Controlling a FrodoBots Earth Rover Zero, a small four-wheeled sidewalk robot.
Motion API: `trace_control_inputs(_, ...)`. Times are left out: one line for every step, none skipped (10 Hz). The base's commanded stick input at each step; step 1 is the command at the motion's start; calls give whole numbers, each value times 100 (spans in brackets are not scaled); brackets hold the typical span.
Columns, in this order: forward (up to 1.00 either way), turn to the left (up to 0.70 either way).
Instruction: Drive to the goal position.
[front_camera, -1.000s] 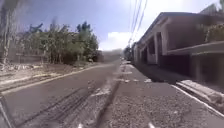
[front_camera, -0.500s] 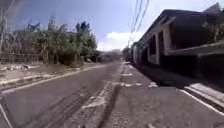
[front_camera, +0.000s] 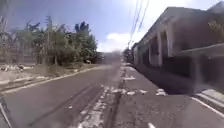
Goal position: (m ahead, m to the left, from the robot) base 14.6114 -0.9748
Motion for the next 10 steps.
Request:
trace_control_inputs(100,0)
trace_control_inputs(100,0)
trace_control_inputs(100,0)
trace_control_inputs(100,0)
trace_control_inputs(100,0)
trace_control_inputs(100,0)
trace_control_inputs(100,0)
trace_control_inputs(100,0)
trace_control_inputs(100,0)
trace_control_inputs(100,0)
